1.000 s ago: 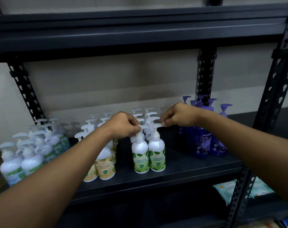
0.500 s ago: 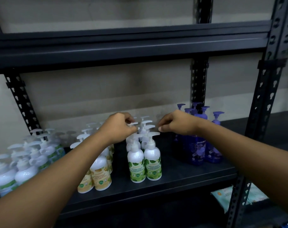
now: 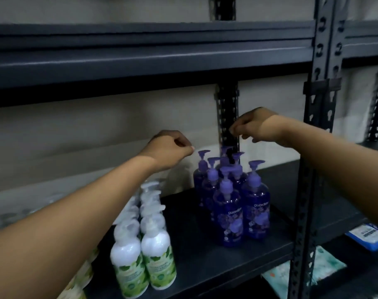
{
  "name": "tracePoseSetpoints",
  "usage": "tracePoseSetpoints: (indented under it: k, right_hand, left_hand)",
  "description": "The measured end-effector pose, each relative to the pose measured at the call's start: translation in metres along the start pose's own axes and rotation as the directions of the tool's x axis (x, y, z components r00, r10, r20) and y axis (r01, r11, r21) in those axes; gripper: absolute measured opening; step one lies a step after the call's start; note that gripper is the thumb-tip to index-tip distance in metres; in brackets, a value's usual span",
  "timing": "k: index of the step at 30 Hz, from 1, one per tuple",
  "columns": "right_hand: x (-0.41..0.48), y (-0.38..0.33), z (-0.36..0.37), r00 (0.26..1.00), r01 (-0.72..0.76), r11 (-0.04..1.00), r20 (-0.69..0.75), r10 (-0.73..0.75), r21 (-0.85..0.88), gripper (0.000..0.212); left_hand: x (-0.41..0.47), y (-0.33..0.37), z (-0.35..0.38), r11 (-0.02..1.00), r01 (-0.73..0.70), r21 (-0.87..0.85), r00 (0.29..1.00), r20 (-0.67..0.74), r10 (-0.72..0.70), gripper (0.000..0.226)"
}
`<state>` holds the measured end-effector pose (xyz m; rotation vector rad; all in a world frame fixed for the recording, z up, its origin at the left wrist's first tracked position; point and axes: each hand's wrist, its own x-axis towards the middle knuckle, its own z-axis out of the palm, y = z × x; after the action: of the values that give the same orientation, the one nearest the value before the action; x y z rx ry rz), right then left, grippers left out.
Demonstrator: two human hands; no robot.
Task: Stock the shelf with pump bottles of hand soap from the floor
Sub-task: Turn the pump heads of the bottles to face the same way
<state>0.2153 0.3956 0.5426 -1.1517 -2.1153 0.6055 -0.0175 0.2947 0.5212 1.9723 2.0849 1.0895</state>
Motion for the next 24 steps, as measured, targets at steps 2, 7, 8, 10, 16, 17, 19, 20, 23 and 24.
tracePoseSetpoints:
  k: [2, 7, 8, 10, 16, 17, 19, 20, 23, 24]
  right_hand:
    - [0.019, 0.017, 0.002, 1.0, -0.03, 0.998, 0.008, 0.03, -0.046, 0.017]
    - [0.055, 0.04, 0.022, 0.993, 0.002, 0.972, 0.114, 0.026, -0.236, 0.025]
    - [0.061, 0.041, 0.027, 0.991, 0.005, 0.958, 0.131, 0.034, -0.286, 0.028]
    - [0.071, 0.042, 0.035, 0.986, 0.01, 0.929, 0.156, 0.051, -0.371, 0.032]
    - [0.08, 0.045, 0.049, 0.973, 0.075, 0.868, 0.228, 0.045, -0.491, 0.035]
    - [0.08, 0.046, 0.049, 0.971, 0.088, 0.859, 0.238, 0.04, -0.504, 0.036]
    - [0.082, 0.047, 0.048, 0.97, 0.102, 0.859, 0.242, 0.026, -0.502, 0.036]
    - [0.084, 0.049, 0.048, 0.971, 0.105, 0.863, 0.24, 0.02, -0.494, 0.035]
    - [0.087, 0.053, 0.048, 0.976, 0.091, 0.883, 0.216, 0.011, -0.46, 0.034]
    - [0.088, 0.054, 0.049, 0.977, 0.092, 0.885, 0.212, 0.008, -0.457, 0.034]
  left_hand:
    - [0.023, 0.001, 0.019, 1.0, -0.004, 0.011, 1.0, 0.019, 0.004, 0.011]
    - [0.069, -0.01, 0.064, 0.996, 0.064, 0.067, 0.997, 0.034, -0.067, 0.022]
    - [0.075, -0.014, 0.07, 0.994, 0.073, 0.079, 0.997, 0.034, -0.076, 0.029]
    - [0.082, -0.019, 0.081, 0.993, 0.093, 0.076, 0.995, 0.039, -0.096, 0.038]
    - [0.088, -0.023, 0.093, 0.995, 0.102, 0.017, 0.995, 0.018, -0.103, 0.017]
    - [0.089, -0.023, 0.094, 0.995, 0.101, 0.015, 0.995, 0.014, -0.102, 0.016]
    - [0.089, -0.025, 0.094, 0.995, 0.104, 0.007, 0.994, 0.011, -0.104, 0.016]
    - [0.089, -0.026, 0.094, 0.994, 0.107, -0.002, 0.994, 0.013, -0.107, 0.016]
    - [0.088, -0.026, 0.094, 0.994, 0.113, -0.007, 0.993, 0.018, -0.113, 0.016]
    - [0.088, -0.026, 0.095, 0.994, 0.113, -0.003, 0.993, 0.018, -0.113, 0.016]
